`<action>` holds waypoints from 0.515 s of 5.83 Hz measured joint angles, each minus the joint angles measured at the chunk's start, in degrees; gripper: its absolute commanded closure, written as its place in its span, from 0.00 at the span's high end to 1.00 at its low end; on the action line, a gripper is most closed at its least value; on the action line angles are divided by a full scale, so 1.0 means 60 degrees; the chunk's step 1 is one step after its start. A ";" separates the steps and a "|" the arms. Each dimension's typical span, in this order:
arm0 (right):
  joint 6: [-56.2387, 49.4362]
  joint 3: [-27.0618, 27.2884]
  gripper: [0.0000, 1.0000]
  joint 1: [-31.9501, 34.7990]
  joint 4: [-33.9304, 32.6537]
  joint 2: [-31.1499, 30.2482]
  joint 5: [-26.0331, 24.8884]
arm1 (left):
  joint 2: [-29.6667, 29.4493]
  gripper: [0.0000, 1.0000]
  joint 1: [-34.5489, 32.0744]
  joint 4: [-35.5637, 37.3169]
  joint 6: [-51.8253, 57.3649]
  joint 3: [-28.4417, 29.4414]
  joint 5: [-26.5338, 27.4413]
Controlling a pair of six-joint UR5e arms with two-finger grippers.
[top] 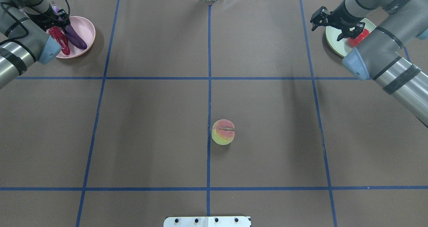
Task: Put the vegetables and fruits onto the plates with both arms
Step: 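Move the right gripper down over the peach and grasp it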
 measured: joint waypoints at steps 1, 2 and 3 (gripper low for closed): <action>0.1088 0.1103 1.00 -0.0716 0.0000 -0.0420 -0.0031 | 0.0049 1.00 -0.0119 0.0321 0.0035 -0.0748 -0.0471; 0.1944 0.2017 1.00 -0.1536 -0.0019 -0.0697 -0.0129 | 0.0334 1.00 -0.0154 0.0633 0.0046 -0.1788 -0.0690; 0.2505 0.2655 1.00 -0.2403 -0.0277 -0.0788 -0.0383 | 0.0732 1.00 -0.0147 0.0843 0.0045 -0.2813 -0.0764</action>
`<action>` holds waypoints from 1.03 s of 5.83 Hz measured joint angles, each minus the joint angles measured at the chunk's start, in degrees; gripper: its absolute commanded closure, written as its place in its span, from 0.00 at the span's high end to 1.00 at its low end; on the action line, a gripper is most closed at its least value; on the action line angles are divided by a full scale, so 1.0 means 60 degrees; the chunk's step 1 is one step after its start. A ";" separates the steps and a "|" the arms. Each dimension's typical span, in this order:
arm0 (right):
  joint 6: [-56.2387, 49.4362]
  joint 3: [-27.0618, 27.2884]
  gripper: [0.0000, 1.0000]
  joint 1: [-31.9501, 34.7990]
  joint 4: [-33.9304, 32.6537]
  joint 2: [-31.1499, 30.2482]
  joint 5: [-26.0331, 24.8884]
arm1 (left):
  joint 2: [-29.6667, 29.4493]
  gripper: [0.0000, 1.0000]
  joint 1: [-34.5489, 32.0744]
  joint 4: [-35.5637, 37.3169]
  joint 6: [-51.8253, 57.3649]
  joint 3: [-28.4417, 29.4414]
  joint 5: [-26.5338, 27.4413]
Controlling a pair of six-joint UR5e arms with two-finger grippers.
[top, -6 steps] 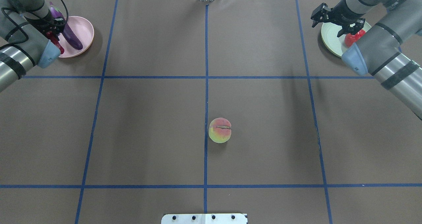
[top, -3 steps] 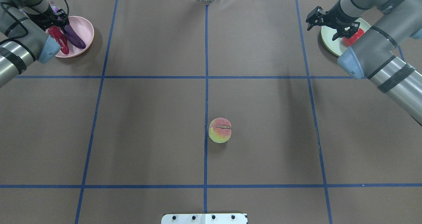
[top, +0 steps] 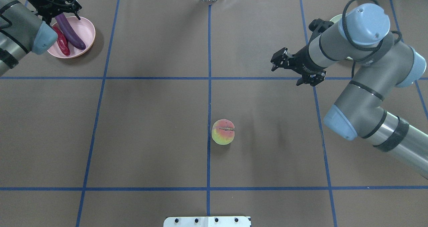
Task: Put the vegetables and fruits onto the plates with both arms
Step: 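Move the right gripper down over the peach and grasp it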
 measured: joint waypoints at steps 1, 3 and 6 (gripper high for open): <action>0.0439 0.0474 1.00 -0.0945 -0.0700 0.0131 -0.0508 | 0.0199 1.00 0.0016 0.0188 -0.0019 -0.0586 -0.0025; 0.1430 0.0776 0.99 -0.2613 -0.1780 0.0699 -0.1500 | 0.0282 1.00 0.0033 0.0373 -0.0056 -0.0854 0.0027; 0.3757 -0.0220 0.98 -0.3280 -0.1399 0.1758 -0.2364 | 0.0325 1.00 0.0072 0.0406 -0.0071 -0.1045 0.0100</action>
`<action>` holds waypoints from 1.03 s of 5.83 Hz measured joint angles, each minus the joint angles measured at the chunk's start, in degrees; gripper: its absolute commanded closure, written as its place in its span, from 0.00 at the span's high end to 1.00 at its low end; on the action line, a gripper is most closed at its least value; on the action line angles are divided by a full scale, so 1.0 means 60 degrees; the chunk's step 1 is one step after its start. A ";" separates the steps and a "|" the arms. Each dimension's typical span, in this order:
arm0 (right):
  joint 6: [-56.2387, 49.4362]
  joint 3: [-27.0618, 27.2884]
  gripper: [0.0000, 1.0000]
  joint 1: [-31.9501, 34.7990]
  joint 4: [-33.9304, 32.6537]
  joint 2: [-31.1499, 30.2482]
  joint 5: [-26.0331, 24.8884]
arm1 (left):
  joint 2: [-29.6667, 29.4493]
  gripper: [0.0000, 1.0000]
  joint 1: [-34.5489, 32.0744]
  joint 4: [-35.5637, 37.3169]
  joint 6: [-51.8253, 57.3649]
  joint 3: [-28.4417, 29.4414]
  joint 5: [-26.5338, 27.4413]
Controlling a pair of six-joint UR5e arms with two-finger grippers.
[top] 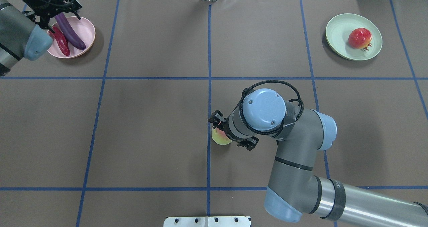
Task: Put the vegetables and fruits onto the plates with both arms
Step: 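Move the right gripper down over the peach and grasp it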
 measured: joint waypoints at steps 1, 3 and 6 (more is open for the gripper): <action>0.0448 -0.0169 0.97 -0.0104 0.0170 0.0089 -0.0270 | 0.0006 1.00 0.0005 0.0014 -0.0003 -0.0062 0.0003; 0.0737 -0.0374 0.96 -0.0213 0.0230 0.0121 -0.0583 | 0.0064 1.00 0.0025 0.0038 -0.0015 -0.0209 0.0004; 0.0647 -0.0760 0.71 -0.0221 0.0334 0.0130 -0.0633 | 0.0139 1.00 0.0051 0.0031 -0.0018 -0.0330 0.0004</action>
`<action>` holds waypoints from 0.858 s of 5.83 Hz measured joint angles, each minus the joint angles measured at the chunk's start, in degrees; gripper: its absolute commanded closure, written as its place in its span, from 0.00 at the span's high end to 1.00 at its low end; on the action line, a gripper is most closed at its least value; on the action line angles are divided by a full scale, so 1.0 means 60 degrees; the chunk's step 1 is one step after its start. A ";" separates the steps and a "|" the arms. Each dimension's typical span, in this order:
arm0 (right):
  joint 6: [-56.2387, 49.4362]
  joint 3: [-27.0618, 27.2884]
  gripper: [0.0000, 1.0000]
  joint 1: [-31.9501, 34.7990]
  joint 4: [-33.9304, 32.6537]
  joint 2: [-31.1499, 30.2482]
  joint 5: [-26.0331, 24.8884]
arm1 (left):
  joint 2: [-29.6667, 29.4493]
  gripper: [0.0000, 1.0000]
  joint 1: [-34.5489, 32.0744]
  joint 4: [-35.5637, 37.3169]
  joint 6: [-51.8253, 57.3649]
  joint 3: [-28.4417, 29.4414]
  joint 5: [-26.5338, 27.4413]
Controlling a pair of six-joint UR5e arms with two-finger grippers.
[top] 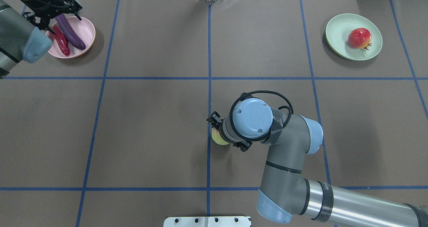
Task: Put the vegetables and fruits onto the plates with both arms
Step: 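Move the right gripper down over the peach and grasp it, then lift the peach with the right gripper and carry it onto the green plate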
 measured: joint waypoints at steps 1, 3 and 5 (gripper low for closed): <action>0.0023 -0.0062 0.01 0.0001 0.0101 0.0003 -0.0016 | 0.0002 1.00 0.0008 -0.0003 0.0000 -0.0012 0.0035; 0.0036 -0.0086 0.00 0.0017 0.0182 0.0002 -0.0014 | 0.0003 1.00 0.0050 0.0008 0.0000 -0.0045 0.0096; -0.0013 0.0149 0.00 0.0228 0.0333 -0.0035 0.0050 | 0.0003 1.00 0.0077 0.0011 0.0000 -0.0088 0.0102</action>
